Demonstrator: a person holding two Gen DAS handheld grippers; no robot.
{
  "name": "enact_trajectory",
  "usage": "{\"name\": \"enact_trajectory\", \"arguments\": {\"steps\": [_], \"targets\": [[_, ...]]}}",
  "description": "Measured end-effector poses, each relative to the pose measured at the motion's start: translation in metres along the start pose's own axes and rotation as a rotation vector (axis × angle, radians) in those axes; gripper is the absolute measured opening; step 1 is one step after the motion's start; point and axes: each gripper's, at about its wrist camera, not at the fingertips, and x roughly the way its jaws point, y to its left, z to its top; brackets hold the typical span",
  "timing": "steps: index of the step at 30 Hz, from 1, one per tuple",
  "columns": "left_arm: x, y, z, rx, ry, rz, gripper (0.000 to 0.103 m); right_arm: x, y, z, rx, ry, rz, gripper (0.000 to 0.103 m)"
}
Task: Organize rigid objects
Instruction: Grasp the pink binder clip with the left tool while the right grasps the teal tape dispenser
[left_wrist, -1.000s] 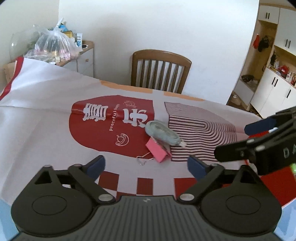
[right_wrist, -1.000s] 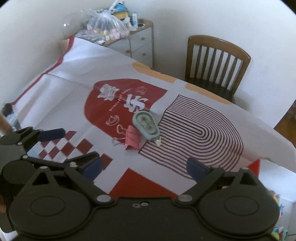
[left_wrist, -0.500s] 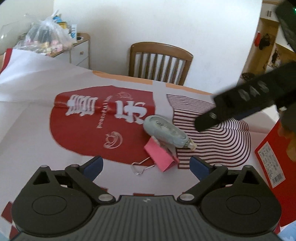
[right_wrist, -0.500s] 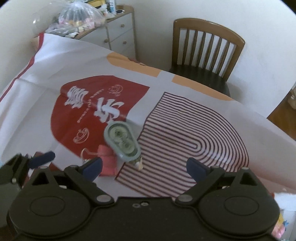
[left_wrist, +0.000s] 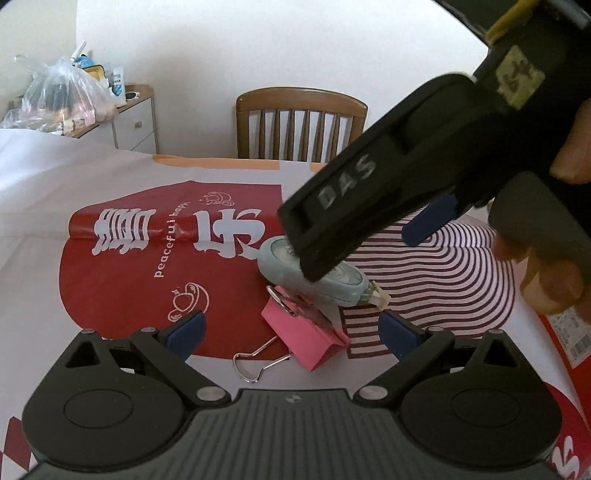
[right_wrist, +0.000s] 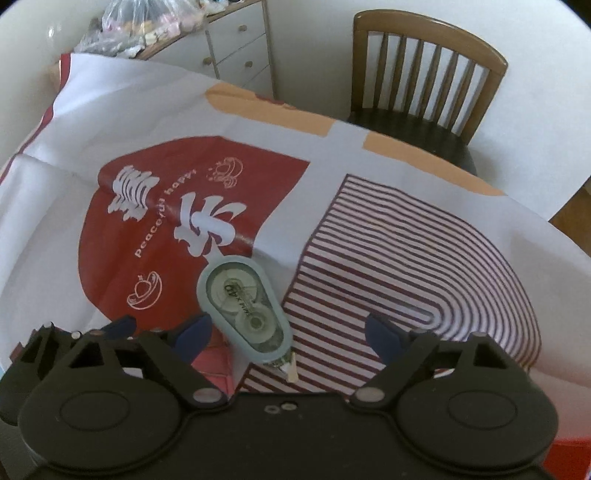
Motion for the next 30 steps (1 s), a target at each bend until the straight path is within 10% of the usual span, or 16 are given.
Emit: {"name": "enact_trajectory", "arguments": {"steps": [30], "targets": [[-0.004, -0.005, -0.011, 0.052, -0.018, 0.024, 0.042, -0.003, 0.012, -0.013, -0.034, -0.049, 0.021, 0.04]]}}
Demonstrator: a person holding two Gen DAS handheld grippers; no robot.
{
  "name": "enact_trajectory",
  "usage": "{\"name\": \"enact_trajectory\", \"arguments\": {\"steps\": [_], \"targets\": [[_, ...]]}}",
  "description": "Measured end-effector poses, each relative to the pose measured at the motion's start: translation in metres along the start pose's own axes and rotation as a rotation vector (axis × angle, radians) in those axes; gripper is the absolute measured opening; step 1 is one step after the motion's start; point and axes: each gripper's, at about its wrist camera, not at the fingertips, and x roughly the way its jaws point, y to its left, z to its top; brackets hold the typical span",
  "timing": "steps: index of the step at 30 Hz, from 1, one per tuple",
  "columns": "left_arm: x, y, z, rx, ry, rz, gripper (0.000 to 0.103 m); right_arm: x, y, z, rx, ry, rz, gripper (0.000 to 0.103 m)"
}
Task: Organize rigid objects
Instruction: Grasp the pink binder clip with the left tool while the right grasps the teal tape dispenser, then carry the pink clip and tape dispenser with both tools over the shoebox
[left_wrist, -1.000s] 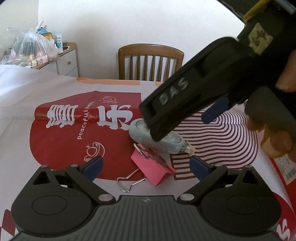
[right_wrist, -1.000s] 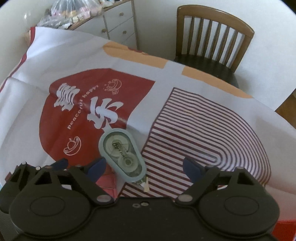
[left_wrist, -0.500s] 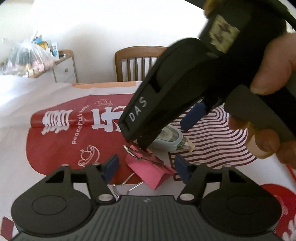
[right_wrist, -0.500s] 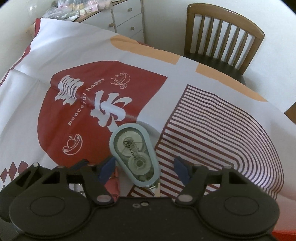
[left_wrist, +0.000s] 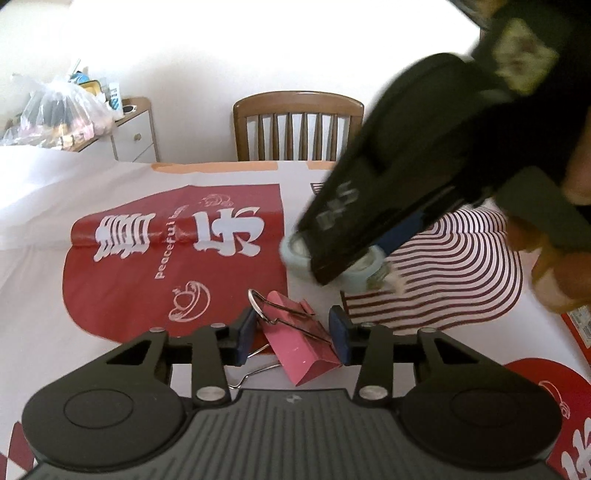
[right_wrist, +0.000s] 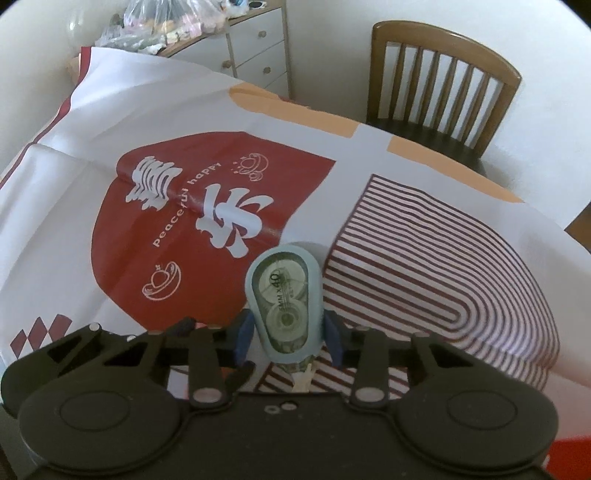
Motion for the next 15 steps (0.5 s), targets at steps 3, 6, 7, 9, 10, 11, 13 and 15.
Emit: {"name": "enact_trajectory", "arguments": {"steps": [3, 6, 7, 9, 10, 11, 13, 15], "targets": [[-0.009, 0.004, -0.003, -0.017, 0.013, -0.009, 0.039, -0.012, -0.003, -0.01, 0.021, -0.007, 0.01, 0.04], [-0.018, 0.009, -0.006, -0.046, 0.031, -0.021, 0.037, -0.025, -0.003, -0.023, 0.032, -0.005, 0.02, 0.039], [-0.02, 0.011, -0.007, -0.054, 0.039, -0.021, 0.036, -0.029, -0.003, -0.027, 0.038, -0.005, 0.026, 0.039], [-0.026, 0.015, -0.011, -0.076, 0.056, -0.029, 0.036, -0.039, -0.002, -0.04, 0.051, -0.005, 0.038, 0.039], [-0.029, 0.017, -0.014, -0.082, 0.061, -0.032, 0.036, -0.043, -0.001, -0.046, 0.054, -0.003, 0.041, 0.039], [-0.033, 0.017, -0.016, -0.083, 0.067, -0.032, 0.033, -0.047, 0.0, -0.053, 0.057, 0.0, 0.045, 0.039], [-0.039, 0.019, -0.018, -0.086, 0.068, -0.035, 0.03, -0.056, 0.002, -0.067, 0.076, 0.001, 0.048, 0.039], [-0.046, 0.021, -0.019, -0.106, 0.077, -0.044, 0.03, -0.067, 0.002, -0.082, 0.097, -0.008, 0.056, 0.039]]}}
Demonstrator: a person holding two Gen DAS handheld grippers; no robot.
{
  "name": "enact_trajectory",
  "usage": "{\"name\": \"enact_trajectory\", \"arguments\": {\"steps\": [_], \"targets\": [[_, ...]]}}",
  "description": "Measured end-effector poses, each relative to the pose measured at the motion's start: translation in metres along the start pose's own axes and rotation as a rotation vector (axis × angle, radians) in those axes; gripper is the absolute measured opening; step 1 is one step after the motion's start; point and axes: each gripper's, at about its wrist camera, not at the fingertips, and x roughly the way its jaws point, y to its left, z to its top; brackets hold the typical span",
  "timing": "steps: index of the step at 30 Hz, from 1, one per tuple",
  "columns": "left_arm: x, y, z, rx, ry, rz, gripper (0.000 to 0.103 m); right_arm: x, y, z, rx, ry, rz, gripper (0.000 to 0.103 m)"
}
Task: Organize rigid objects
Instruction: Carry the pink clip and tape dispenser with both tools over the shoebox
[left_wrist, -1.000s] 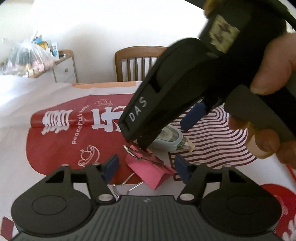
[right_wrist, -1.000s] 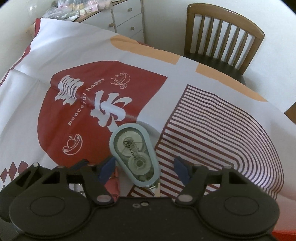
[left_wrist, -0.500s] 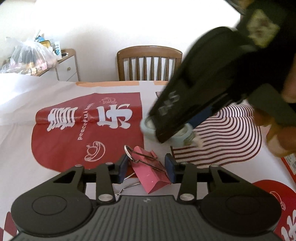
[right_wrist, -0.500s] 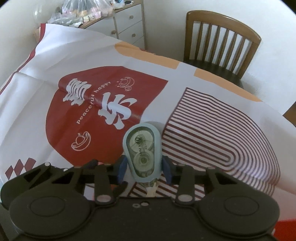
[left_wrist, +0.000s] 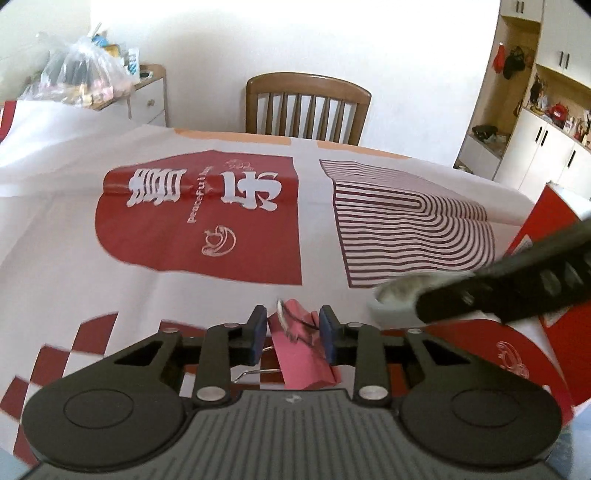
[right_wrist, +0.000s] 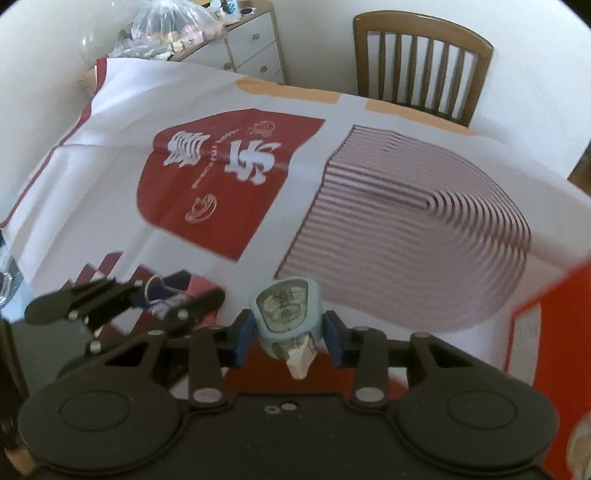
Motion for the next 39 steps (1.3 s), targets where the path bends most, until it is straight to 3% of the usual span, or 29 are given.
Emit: {"name": "enact_trajectory", "arguments": {"steps": [7, 9, 19, 21, 22, 30, 33, 36, 38, 39], "targets": [[-0.022, -0.007, -0.007, -0.003, 0.015, -0.016, 0.029, -0.031, -0.002, -0.038, 0.048, -0.023, 0.003, 0.039], [-0.027, -0.007, -0.005, -0.01, 0.009, -0.025, 0.023, -0.039, 0.0, -0.047, 0.051, -0.028, 0.004, 0.039], [-0.052, -0.012, -0.005, -0.016, 0.005, -0.059, 0.023, -0.084, -0.003, -0.069, 0.071, -0.104, 0.001, 0.039], [-0.06, -0.012, -0.007, -0.018, 0.004, -0.072, 0.019, -0.094, -0.004, -0.074, 0.063, -0.117, 0.0, 0.039], [-0.063, -0.012, -0.007, -0.018, 0.004, -0.08, 0.005, -0.097, -0.004, -0.077, 0.06, -0.122, -0.003, 0.039], [-0.076, -0.014, -0.009, 0.013, 0.001, -0.072, 0.005, -0.112, -0.011, -0.094, 0.067, -0.127, -0.01, 0.039], [-0.077, -0.02, -0.009, 0.088, -0.011, -0.103, 0.006, -0.112, -0.012, -0.098, 0.07, -0.12, -0.002, 0.039], [-0.075, -0.031, -0.008, 0.16, -0.025, -0.096, 0.027, -0.112, -0.011, -0.102, 0.07, -0.117, 0.005, 0.039], [-0.071, -0.032, -0.007, 0.154, -0.035, -0.112, 0.075, -0.111, -0.01, -0.103, 0.078, -0.115, 0.011, 0.039], [-0.068, -0.031, -0.008, 0.14, -0.044, -0.118, 0.082, -0.111, -0.01, -0.104, 0.084, -0.114, 0.014, 0.039]]}}
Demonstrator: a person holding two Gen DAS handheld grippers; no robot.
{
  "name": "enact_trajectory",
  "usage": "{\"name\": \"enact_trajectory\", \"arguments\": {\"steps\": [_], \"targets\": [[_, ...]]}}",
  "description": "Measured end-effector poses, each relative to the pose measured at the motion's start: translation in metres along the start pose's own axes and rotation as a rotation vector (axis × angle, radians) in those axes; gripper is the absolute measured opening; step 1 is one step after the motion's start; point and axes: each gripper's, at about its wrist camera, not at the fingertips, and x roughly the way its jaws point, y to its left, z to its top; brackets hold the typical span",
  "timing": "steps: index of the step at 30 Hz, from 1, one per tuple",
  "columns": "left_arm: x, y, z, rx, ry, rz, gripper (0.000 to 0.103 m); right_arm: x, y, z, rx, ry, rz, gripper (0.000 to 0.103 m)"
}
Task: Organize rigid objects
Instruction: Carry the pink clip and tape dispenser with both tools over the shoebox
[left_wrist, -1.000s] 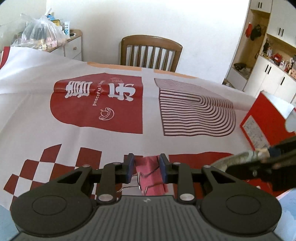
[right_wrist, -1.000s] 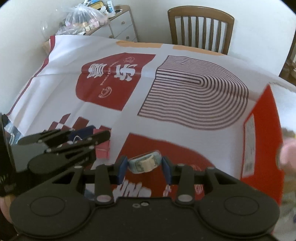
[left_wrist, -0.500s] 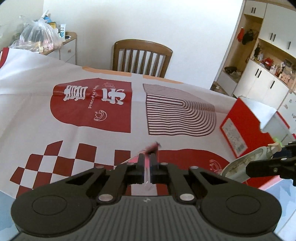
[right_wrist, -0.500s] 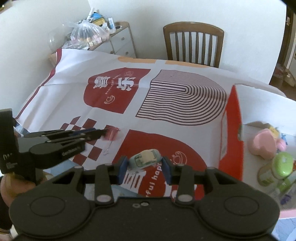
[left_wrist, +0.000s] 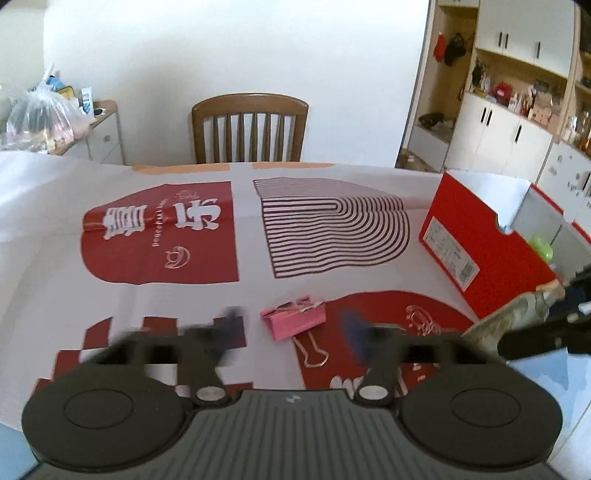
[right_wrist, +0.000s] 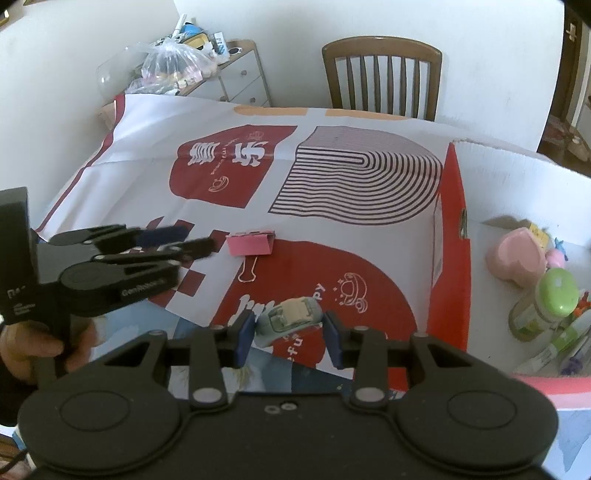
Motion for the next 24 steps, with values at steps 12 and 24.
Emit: {"name": "enact_trajectory", "arguments": {"steps": [12, 24], "targets": [[0.071, -0.014, -0.011, -0.158, 0.062, 0.122, 0.085, 0.008, -0.008, -0.008, 0.019, 0.039, -0.041, 0.039], [0.077, -0.019, -0.006, -0.183, 0.052, 0.178, 0.054, 0.007, -0.01, -0.012, 0.019, 0.041, -0.047, 0.039]]}}
